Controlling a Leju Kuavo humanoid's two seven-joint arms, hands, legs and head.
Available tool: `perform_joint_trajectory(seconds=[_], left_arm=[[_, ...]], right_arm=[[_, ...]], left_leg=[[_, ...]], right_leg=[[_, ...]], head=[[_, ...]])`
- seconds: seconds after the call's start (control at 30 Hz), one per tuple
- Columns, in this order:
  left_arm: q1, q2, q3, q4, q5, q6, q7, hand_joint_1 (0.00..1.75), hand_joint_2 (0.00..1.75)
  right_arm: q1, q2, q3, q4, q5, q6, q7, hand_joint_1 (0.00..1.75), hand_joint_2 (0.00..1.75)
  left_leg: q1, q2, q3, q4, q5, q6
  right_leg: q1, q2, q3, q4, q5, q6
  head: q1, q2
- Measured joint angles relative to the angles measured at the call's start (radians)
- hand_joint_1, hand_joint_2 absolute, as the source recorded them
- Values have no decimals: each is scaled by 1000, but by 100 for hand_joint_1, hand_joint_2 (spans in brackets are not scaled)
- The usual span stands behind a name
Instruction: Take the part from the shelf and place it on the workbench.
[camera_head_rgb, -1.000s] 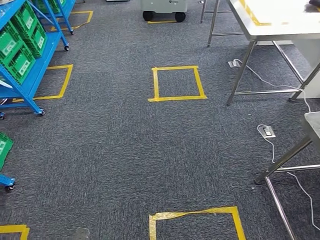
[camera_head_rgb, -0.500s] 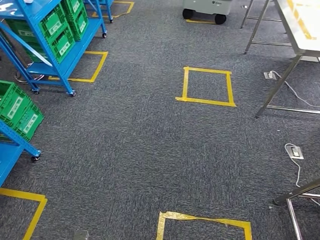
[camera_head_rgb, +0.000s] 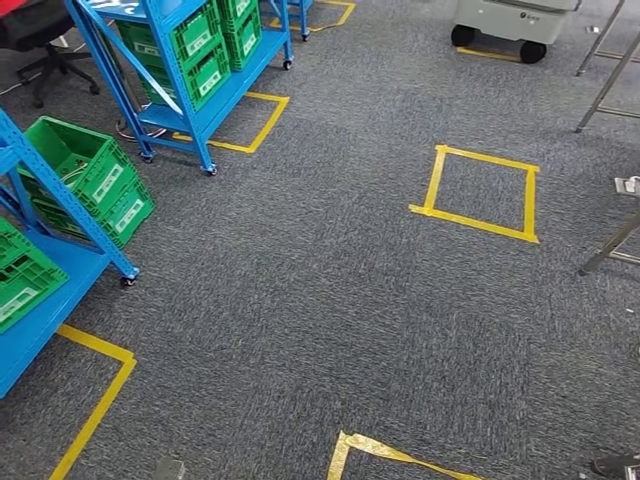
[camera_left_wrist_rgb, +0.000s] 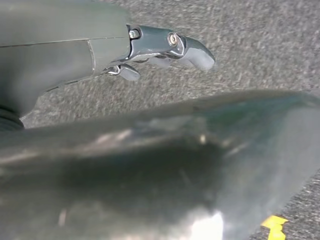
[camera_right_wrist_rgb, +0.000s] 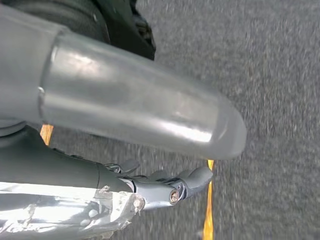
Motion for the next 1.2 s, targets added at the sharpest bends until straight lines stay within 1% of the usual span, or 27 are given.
perform_joint_trajectory(seconds=[0.03,0.1,0.13,0.17,0.2,0.23,0.27,0.33,0.37,0.4,0.47,0.5,0.53,0.6,0.67,0.7,0.73,0.77,0.83,0.9,0.97,1.0,1.07,1.1,1.13,1.17,1.2], left_arm=[[-1,0,2,0,-2,1,-1,0,0],[-5,-1,5,0,-4,2,-2,0,0],[-7,-1,6,0,-5,2,-2,0,0],[-8,-1,8,0,-6,2,-2,0,0],[-7,-1,9,0,-8,2,-2,0,0],[-5,0,10,0,-10,1,-2,0,0],[-4,0,11,0,-13,-1,-2,0,0],[-7,2,11,0,-20,-9,-3,0,0],[-10,3,12,0,-22,-13,-4,0,0],[-13,4,12,0,-24,-16,-5,0,0],[-13,7,16,0,-26,-18,-8,0,0],[-11,9,18,0,-27,-18,-9,0,0],[-10,11,21,0,-28,-18,-9,0,0],[-12,11,24,0,-30,-18,-10,0,0],[-13,10,26,0,-32,-19,-11,0,0],[-12,10,27,0,-33,-19,-11,0,0],[-11,10,28,0,-33,-19,-11,0,0],[-11,11,28,0,-34,-19,-11,0,0],[-11,11,29,0,-37,-19,-11,0,0],[-12,11,30,0,-42,-19,-11,0,0],[-9,11,32,0,-45,-19,-11,0,0],[-6,12,33,0,-46,-19,-11,0,0],[-5,13,35,0,-46,-19,-11,0,0],[-7,13,36,0,-46,-19,-11,0,0],[-9,13,36,0,-46,-19,-11,0,0],[-11,13,36,0,-46,-19,-11,0,0],[-11,13,36,0,-46,-19,-11,0,0]], right_arm=[[0,0,-1,0,3,-1,-1,0,0],[1,-1,-5,0,10,-5,-4,0,0],[2,-1,-7,0,13,-7,-4,0,0],[2,-1,-8,0,16,-9,-5,0,0],[1,-1,-8,0,19,-11,-5,0,0],[0,-1,-8,0,22,-12,-5,0,0],[-1,-1,-8,1,25,-14,-6,0,0],[-4,-1,-9,2,32,-18,-7,0,0],[-4,-1,-10,3,36,-19,-8,0,0],[-5,-1,-11,3,39,-20,-9,0,0],[-8,-1,-13,3,48,-22,-12,0,0],[-10,-1,-13,3,53,-23,-13,0,0],[-11,-1,-14,4,57,-25,-15,0,0],[-10,-1,-15,5,63,-28,-17,0,0],[-7,-1,-16,6,66,-29,-17,0,0],[-6,-1,-16,7,67,-30,-17,0,0],[-6,-1,-17,7,68,-31,-17,0,0],[-6,-1,-17,7,69,-32,-17,0,0],[-8,-1,-17,7,76,-33,-17,0,0],[-9,-1,-17,8,85,-35,-17,0,0],[-10,0,-17,10,91,-36,-17,0,0],[-11,0,-17,10,93,-36,-17,0,0],[-12,0,-18,10,96,-36,-18,0,0],[-10,-1,-18,10,96,-36,-18,0,0],[-8,-1,-18,11,96,-36,-19,0,0],[-7,-1,-19,11,96,-36,-18,0,0],[-7,-1,-20,11,96,-36,-18,0,0]], left_leg=[[-2,26,-14,27,-18,-4],[-4,82,-70,141,-80,-9],[-3,93,-103,209,-108,-12],[-3,97,-127,258,-123,-13],[-3,99,-134,274,-118,-14],[-3,103,-121,251,-95,-14],[-3,114,-91,193,-61,-13],[-8,162,-19,59,-8,-7],[-10,181,2,16,3,-3],[-13,189,10,-4,3,3],[-14,166,9,-10,4,16],[-12,154,10,-13,5,22],[-9,143,10,-15,8,29],[-5,119,10,-17,11,37],[-5,91,8,-16,12,39],[-5,76,8,-16,12,40],[-5,61,9,-16,13,39],[-4,47,11,-16,13,37],[-3,19,10,-13,14,29],[-3,-3,4,-11,17,16],[0,-23,-3,-14,24,2],[1,-19,-6,-13,23,-3],[1,28,-31,37,-10,-11],[1,63,-57,93,-41,-14],[1,86,-90,162,-76,-18],[2,98,-121,228,-102,-21],[2,101,-138,268,-111,-22]], right_leg=[[0,-13,1,-4,2,-6],[2,-42,2,-7,3,-15],[3,-58,1,-7,2,-18],[5,-74,2,-7,0,-19],[5,-88,2,-7,-1,-20],[5,-101,4,-7,-2,-20],[5,-113,6,-7,-4,-18],[10,-134,11,-5,-10,-10],[13,-145,13,-5,-13,-5],[16,-155,16,-5,-16,0],[16,-175,23,-9,-19,10],[14,-165,23,-3,-27,16],[12,-143,15,20,-43,21],[8,-83,-33,129,-103,28],[7,-58,-98,259,-152,30],[7,-55,-115,285,-152,29],[6,-53,-112,269,-130,28],[5,-47,-90,215,-93,27],[-1,-9,-29,75,-28,26],[-4,22,2,7,-11,21],[-1,11,5,5,-10,9],[0,0,7,4,-7,1],[-1,-24,6,0,-2,-12],[0,-38,6,-1,-1,-17],[2,-53,5,-1,-2,-20],[4,-69,5,-1,-3,-22],[6,-84,5,-1,-3,-23]], head=[[-3,0],[-9,0],[-9,0],[-9,0],[-9,0],[-9,0],[-9,0],[-9,0],[-8,0],[-8,0],[-7,0],[-6,0],[-4,0],[2,0],[5,0],[6,0],[6,0],[6,0],[6,0],[5,0],[4,0],[4,0],[-1,0],[-3,0],[-5,0],[-5,0],[-5,0]])
